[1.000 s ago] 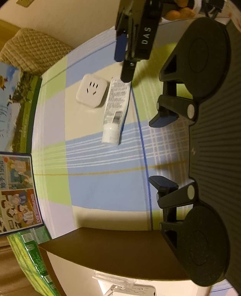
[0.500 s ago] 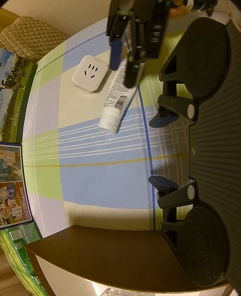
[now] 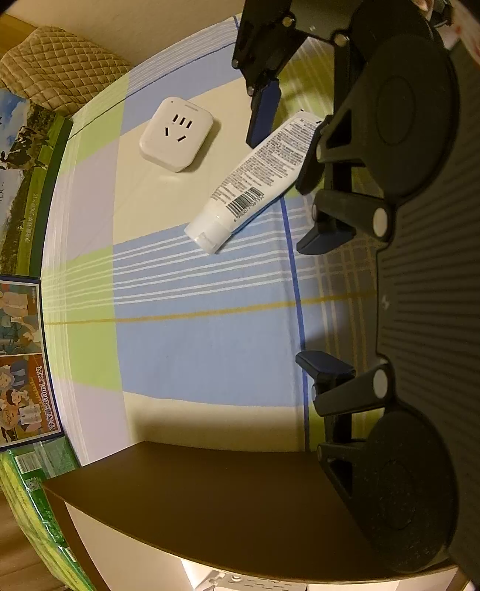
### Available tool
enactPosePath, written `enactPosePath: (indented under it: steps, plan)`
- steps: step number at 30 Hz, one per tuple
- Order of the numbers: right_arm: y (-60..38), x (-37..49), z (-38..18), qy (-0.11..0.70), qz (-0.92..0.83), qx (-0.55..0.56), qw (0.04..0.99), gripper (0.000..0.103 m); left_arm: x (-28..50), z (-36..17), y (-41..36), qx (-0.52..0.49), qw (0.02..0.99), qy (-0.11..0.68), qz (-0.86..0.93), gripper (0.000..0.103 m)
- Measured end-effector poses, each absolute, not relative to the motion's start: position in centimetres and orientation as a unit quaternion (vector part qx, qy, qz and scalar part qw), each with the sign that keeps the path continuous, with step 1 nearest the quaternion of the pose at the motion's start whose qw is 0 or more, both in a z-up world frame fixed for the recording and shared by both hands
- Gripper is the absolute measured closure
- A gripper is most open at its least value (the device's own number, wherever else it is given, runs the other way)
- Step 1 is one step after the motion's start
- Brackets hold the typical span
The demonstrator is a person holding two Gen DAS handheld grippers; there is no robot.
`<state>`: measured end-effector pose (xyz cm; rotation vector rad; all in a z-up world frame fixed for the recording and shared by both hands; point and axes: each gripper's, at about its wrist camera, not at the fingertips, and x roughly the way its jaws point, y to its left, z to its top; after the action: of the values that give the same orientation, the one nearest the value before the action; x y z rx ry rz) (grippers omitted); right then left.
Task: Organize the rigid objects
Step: 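Grasp the white power socket with the left tool while the right tool holds the tube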
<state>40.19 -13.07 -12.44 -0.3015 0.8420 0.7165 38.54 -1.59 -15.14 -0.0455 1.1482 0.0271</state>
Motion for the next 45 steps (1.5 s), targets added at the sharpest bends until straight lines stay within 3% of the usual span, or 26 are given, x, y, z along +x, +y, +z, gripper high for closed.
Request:
enactPosePath:
  steps: [1,2,13,24,39,45]
  plan:
    - [-12.7,39.9,-12.6,0.391,0.335,-0.158,0.843,0.063,38.4,-15.2,-1.6,-0.021,0.839,0.544,0.013,0.049]
    - [-12.4,39.5,-12.7,0.384,0.331,-0.173,0.844,0.063,38.4,-15.2,-1.6,-0.021,0.839,0.544,0.012,0.049]
    - [-16.5,35.6,-12.3,0.404,0.276,-0.146,0.860,0.064,37.3,-15.3,-3.9,-0.005,0.839,0.543,-0.031,0.049]
    - [-24.3,32.8,-11.4,0.418,0.087,-0.066,0.902,0.063,37.5,-15.5,-8.5,0.037,0.842,0.528,-0.100,0.049]
    - [-24.0,35.9,-10.9,0.374,0.081,-0.042,0.923,0.065,40.1,-15.0,-10.4,0.064,0.862,0.483,-0.142,0.049]
    - [-24.5,37.2,-10.5,0.358,0.068,-0.022,0.931,0.067,42.1,-14.5,-11.2,0.073,0.876,0.450,-0.156,0.039]
